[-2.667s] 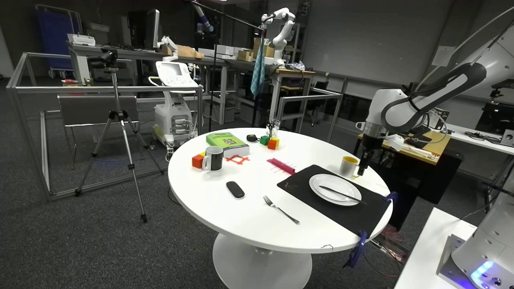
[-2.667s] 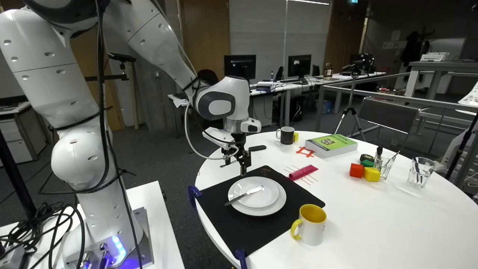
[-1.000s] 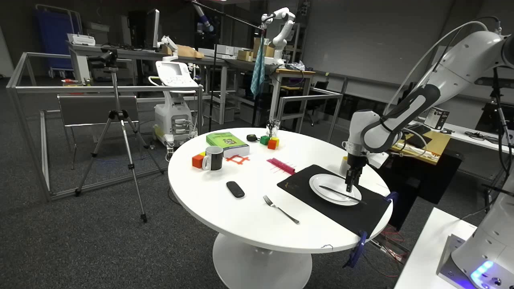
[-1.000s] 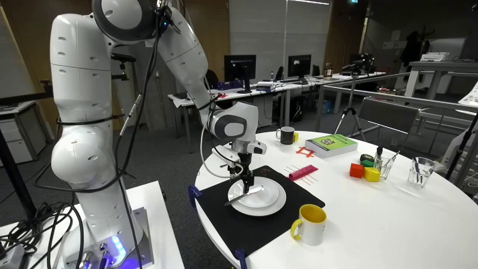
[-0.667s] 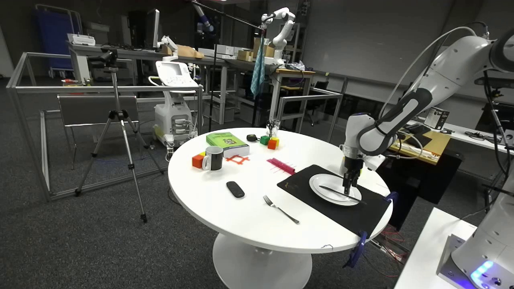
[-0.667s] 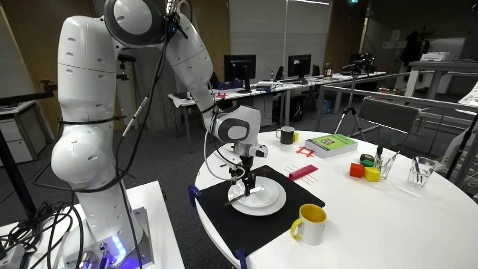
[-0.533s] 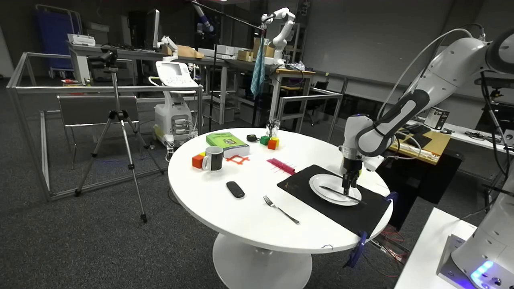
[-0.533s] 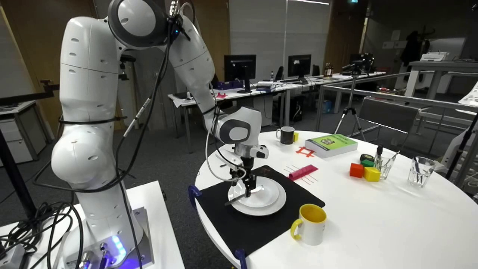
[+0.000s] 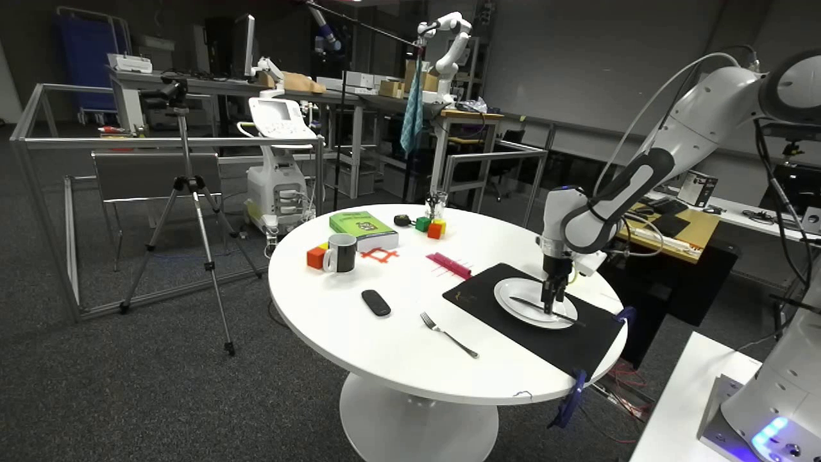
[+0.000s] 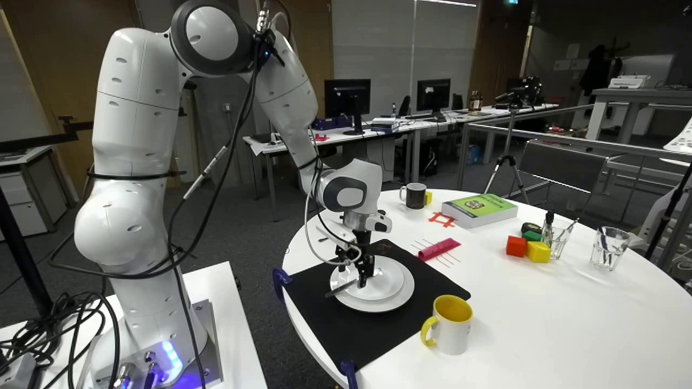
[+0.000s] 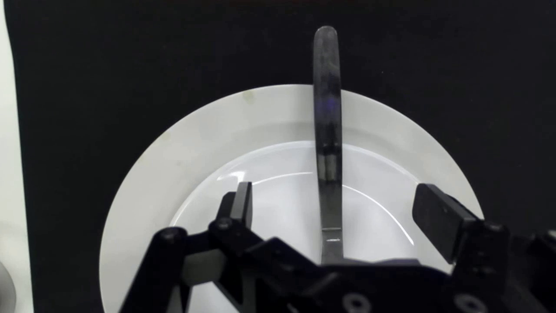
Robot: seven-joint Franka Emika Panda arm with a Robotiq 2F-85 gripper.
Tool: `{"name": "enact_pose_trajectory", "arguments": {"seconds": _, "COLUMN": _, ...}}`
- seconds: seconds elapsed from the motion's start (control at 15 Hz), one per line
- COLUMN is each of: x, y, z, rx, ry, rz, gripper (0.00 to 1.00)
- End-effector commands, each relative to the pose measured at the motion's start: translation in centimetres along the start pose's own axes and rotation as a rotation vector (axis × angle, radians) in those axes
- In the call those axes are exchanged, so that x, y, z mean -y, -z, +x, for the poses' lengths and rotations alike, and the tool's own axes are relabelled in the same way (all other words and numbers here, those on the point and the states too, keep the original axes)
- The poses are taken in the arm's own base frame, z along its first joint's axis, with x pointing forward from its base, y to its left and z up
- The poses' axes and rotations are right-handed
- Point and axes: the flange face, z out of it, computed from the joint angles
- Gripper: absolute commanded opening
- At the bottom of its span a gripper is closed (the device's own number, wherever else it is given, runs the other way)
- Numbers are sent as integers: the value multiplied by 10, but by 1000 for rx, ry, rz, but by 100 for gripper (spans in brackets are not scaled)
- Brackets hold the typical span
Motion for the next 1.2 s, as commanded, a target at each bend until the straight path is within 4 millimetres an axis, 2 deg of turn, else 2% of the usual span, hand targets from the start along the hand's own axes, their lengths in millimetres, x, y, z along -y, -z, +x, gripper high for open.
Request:
{"name": "enact_pose_trajectory", "arguments": {"seconds": 0.0, "x": 3, "y": -1, "z": 11, "rx": 6, "ry": 1, "rz": -18, "gripper": 100}}
{"name": "enact_pose_trajectory", "arguments": {"seconds": 0.33, "x": 5, "y": -4, "z": 18, "rx": -1, "ry": 6, "rz": -26, "gripper": 100}}
{"name": "enact_pose_trajectory", "arguments": {"seconds": 0.73, "x": 3, "y": -9, "z": 25, "rx": -3, "ry": -3, "rz": -45, "gripper": 93}}
{"name": "enact_pose_trajectory", "arguments": {"seconds": 0.8, "x": 3, "y": -10, "z": 26, "rx": -1, "ry": -5, "rz": -48, "gripper": 86}}
{"name": "enact_pose_trajectory", "arguments": {"seconds": 0.87, "x": 2, "y": -10, "z": 26, "rx": -1, "ry": -8, "rz": -53, "gripper": 69}}
{"name": "enact_pose_trajectory", "arguments": {"seconds": 1.0, "x": 2, "y": -10, "z": 27, "rx": 0, "ry": -7, "rz": -61, "gripper": 61}}
{"name": "enact_pose_trajectory", "arguments": {"seconds": 1.13, "x": 2, "y": -11, "z": 28, "rx": 1, "ry": -9, "rz": -64, "gripper": 45}}
